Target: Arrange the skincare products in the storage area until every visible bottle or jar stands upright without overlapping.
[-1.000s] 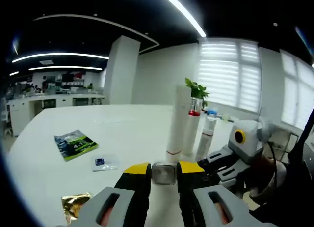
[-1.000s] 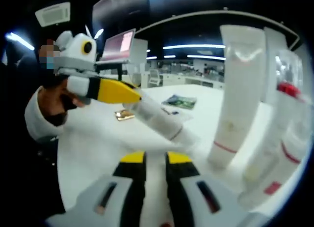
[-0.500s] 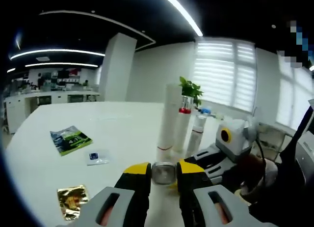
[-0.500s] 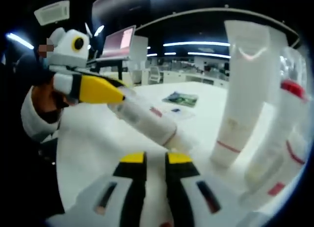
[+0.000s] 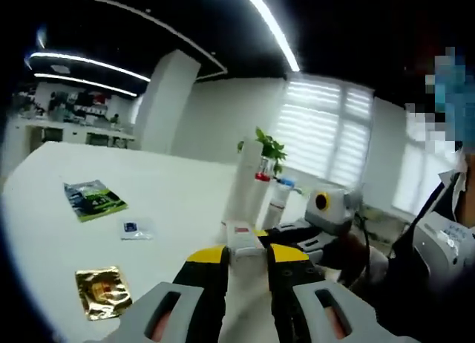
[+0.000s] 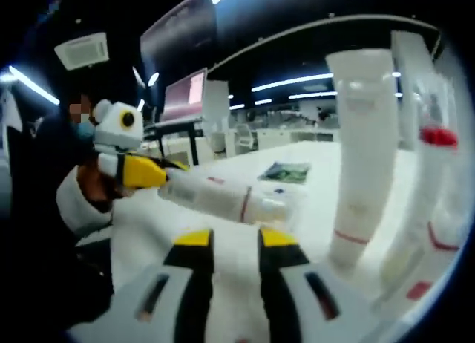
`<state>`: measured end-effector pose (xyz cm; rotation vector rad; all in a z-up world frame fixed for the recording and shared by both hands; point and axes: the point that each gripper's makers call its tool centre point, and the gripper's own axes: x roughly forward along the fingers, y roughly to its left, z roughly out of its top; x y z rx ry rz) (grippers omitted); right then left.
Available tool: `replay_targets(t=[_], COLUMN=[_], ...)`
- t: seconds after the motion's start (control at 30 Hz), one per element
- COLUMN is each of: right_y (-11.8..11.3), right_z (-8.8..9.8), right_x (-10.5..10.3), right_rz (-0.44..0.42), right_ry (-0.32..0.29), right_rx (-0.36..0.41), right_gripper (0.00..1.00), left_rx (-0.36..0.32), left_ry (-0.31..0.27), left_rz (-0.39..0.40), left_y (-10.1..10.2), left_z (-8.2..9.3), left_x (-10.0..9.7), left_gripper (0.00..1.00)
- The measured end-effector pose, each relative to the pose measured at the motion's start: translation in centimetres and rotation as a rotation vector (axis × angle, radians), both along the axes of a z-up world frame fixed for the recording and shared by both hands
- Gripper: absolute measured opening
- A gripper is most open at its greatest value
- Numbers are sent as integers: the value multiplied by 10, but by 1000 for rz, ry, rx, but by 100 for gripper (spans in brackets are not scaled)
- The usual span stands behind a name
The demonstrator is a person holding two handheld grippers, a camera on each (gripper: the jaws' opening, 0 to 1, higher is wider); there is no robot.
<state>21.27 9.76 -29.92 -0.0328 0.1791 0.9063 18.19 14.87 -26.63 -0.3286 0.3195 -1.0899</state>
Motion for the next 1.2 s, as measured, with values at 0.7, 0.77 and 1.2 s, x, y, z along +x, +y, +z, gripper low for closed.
replay_targets(t=[0.7, 0.77, 1.2], right_y=[6, 6, 0], right_z=[23, 25, 15], right_x=[-9, -8, 3], right_rz=[38, 28, -48], right_ry=[59, 70, 115], right_rx=[167, 193, 194], right_gripper=[36, 36, 37], left_rx=[159, 183, 347], left_ry=[-122, -132, -235], left_rz=[-35, -41, -129], left_y=[-1, -2, -22], left_z=[-18, -21, -43], left_x=[-7, -8, -19], left_gripper=[20, 20, 21])
